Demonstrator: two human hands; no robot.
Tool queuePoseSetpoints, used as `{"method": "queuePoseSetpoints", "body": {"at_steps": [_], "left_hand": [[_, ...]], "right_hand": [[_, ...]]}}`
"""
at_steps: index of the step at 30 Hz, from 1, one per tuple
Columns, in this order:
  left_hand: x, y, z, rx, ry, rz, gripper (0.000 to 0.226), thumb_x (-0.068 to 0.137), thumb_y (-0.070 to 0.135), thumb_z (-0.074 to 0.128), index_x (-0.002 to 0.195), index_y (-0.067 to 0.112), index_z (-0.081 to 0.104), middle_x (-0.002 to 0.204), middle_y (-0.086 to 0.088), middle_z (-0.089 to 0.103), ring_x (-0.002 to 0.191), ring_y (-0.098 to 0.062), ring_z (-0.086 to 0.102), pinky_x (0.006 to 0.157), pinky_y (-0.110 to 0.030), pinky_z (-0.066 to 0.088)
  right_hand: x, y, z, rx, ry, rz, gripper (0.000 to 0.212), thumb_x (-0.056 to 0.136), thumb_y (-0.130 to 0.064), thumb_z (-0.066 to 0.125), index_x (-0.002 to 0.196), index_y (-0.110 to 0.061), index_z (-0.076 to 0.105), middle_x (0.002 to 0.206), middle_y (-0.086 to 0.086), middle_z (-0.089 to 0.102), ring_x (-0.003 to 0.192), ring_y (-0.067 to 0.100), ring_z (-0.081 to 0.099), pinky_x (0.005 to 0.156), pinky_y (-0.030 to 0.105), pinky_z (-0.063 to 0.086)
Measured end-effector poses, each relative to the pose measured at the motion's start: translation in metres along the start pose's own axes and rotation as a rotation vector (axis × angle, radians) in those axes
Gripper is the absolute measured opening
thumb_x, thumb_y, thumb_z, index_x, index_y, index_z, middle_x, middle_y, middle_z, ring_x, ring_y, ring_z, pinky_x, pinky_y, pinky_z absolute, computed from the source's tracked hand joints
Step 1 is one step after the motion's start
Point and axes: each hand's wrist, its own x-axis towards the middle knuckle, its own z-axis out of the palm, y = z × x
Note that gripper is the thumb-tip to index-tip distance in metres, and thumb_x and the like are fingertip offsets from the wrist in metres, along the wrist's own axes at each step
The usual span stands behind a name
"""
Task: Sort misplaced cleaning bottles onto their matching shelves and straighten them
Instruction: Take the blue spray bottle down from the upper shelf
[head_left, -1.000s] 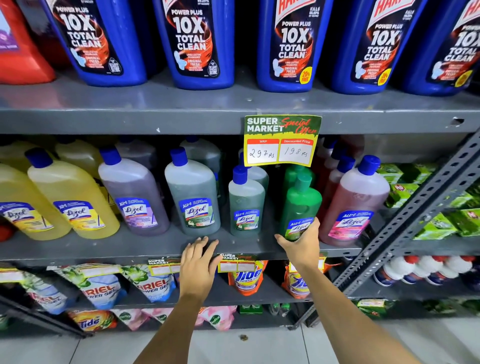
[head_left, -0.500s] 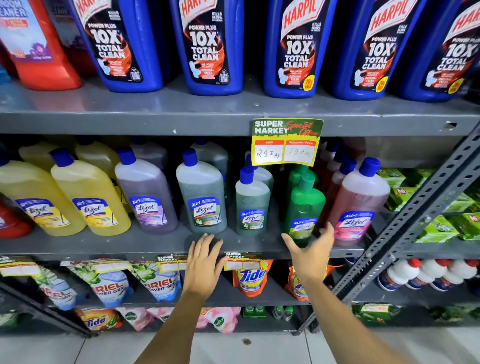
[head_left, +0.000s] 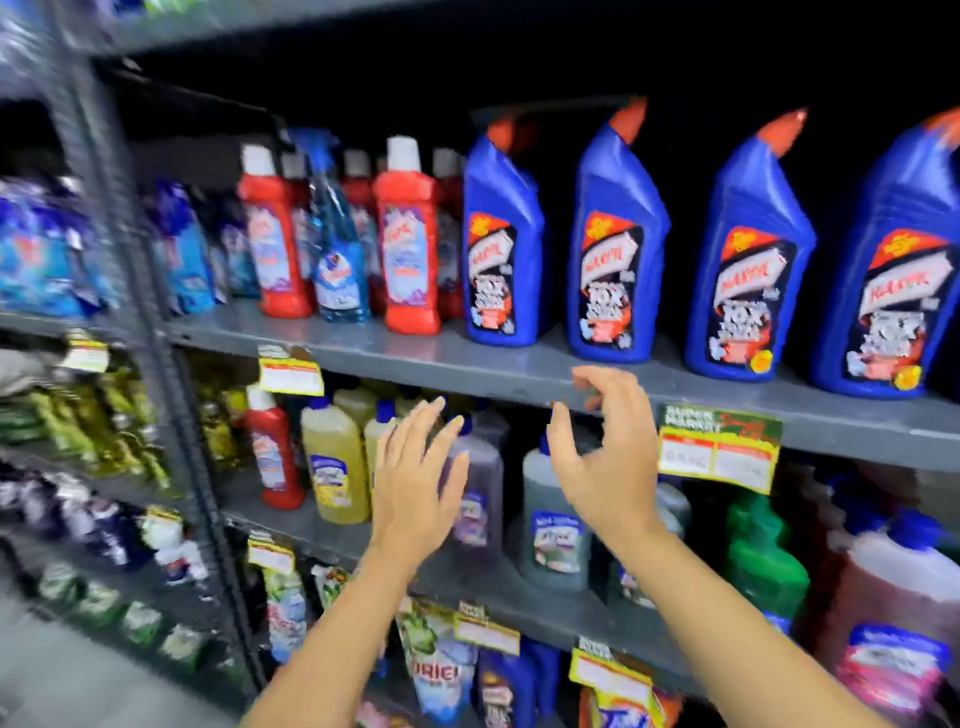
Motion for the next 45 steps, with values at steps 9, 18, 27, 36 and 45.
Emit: {"method": "queuePoseSetpoints", "body": {"at_steps": [9,18,27,36,45], "left_hand": [[0.072,-0.06,-0.064,0.18,0.074,0.08,0.039,0.097,0.028,0.049,0.124,0.005,0.063,0.138,-0.015,0.052,0.126,-0.03,0.047,0.102,-0.055,0.037],[0.096,-0.149,-0.055,0.179,0.056,0.151,0.038,0.098,0.029,0.047,0.127,0.008,0.061,0.137,-0.013,0.053,0.126,-0.028,0.047,0.109,-0.05,0.031],[0.125,-0.29,-0.074,0.133,0.016,0.222,0.038,0.097,0.032,0.046,0.121,0.009,0.065,0.137,-0.012,0.054,0.124,-0.027,0.05,0.109,-0.049,0.03],[0.131,-0.38,-0.063,0.12,-0.107,0.228,0.053,0.102,0.044,0.029,0.124,0.012,0.064,0.131,-0.007,0.061,0.126,-0.025,0.051,0.108,-0.043,0.03],[0.131,-0.407,-0.039,0.096,0.088,0.379,0.055,0.103,0.046,0.034,0.097,0.01,0.075,0.099,-0.007,0.074,0.094,-0.025,0.07,0.079,-0.038,0.051]], "right_hand": [[0.07,-0.021,0.053,0.009,-0.122,-0.08,0.026,0.083,-0.016,0.058,0.109,-0.011,0.061,0.104,0.002,0.059,0.095,0.021,0.056,0.084,0.035,0.048],[0.064,-0.021,0.142,-0.086,-0.102,-0.019,0.026,0.083,-0.018,0.057,0.107,-0.012,0.063,0.107,0.002,0.061,0.1,0.019,0.055,0.085,0.025,0.043],[0.078,-0.069,0.276,-0.167,-0.014,0.051,0.026,0.078,-0.013,0.056,0.102,-0.008,0.064,0.104,0.011,0.062,0.098,0.03,0.057,0.085,0.033,0.041],[0.101,-0.088,0.358,-0.376,-0.219,0.154,0.032,0.082,-0.019,0.059,0.111,-0.007,0.058,0.108,0.013,0.058,0.099,0.033,0.055,0.082,0.045,0.047],[0.15,-0.085,0.389,-0.39,-0.052,0.258,0.044,0.082,-0.028,0.06,0.12,-0.008,0.053,0.115,0.014,0.054,0.103,0.033,0.054,0.083,0.047,0.048]]}}
